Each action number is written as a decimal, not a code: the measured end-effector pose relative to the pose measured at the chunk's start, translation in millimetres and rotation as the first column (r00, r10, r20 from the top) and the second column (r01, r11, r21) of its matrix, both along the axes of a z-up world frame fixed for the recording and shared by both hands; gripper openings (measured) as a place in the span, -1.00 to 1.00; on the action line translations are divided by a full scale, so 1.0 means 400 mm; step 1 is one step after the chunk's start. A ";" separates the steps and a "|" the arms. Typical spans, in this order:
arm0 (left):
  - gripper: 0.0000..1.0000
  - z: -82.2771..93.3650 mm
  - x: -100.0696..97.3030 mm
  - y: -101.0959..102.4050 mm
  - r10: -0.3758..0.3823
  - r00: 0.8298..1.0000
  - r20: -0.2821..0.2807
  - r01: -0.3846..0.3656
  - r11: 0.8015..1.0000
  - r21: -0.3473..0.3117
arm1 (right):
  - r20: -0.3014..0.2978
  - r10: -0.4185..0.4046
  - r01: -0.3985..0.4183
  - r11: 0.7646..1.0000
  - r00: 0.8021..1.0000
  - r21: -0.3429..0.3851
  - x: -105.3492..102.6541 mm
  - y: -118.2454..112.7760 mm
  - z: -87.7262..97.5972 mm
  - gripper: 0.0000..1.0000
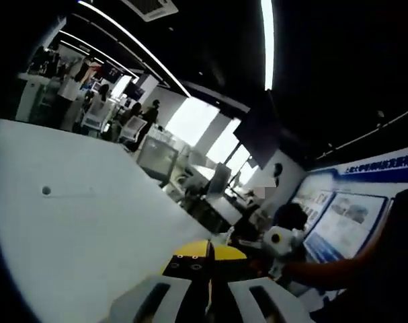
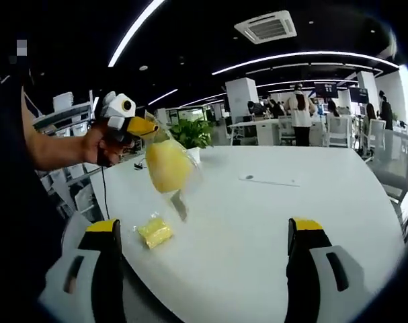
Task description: Compare the silicone blocks by pressing each to a similar depth, holding the contact briefly, and releasing to observe deformation and rebound differences across the visible hardness samples.
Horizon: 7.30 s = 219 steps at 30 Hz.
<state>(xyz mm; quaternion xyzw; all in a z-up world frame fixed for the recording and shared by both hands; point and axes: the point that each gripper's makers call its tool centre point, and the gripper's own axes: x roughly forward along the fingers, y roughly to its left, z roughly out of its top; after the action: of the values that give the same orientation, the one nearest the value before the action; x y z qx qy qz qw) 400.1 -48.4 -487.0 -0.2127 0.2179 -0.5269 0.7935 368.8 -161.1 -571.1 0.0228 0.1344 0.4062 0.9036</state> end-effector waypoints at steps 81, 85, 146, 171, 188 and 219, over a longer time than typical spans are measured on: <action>-1.00 0.210 -0.074 0.089 -0.028 0.998 0.061 0.034 0.993 -0.113 | -0.023 0.469 -0.451 0.861 0.883 0.234 -0.022 0.358 0.260 -0.70; -1.00 0.206 -0.076 0.088 -0.031 0.997 0.066 0.038 0.994 -0.107 | 0.006 0.465 -0.455 0.864 0.885 0.214 -0.020 0.357 0.261 -0.75; -1.00 0.181 -0.099 0.040 -0.060 0.965 0.253 0.041 0.996 0.079 | -0.065 0.545 -0.531 0.832 0.836 0.160 -0.047 0.309 0.237 -0.97; -1.00 0.191 -0.088 0.046 0.015 0.976 0.219 -0.025 0.999 0.039 | -0.041 0.565 -0.551 0.816 0.824 0.175 -0.034 0.313 0.243 -0.82; -1.00 0.189 -0.081 0.054 0.025 0.979 0.204 -0.031 0.999 0.026 | 0.035 0.450 -0.448 0.873 0.892 0.194 0.003 0.308 0.251 0.04; -1.00 0.119 -0.047 0.056 0.096 0.995 0.031 -0.093 0.992 -0.089 | 0.053 0.083 -0.084 0.996 0.995 0.010 0.058 0.022 0.135 0.93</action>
<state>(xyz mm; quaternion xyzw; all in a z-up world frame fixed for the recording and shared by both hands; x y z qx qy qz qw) 381.5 -26.2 -439.3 -0.2479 0.1702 -0.5013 0.8114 392.0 -152.2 -516.9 0.0121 0.1089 0.4448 0.8889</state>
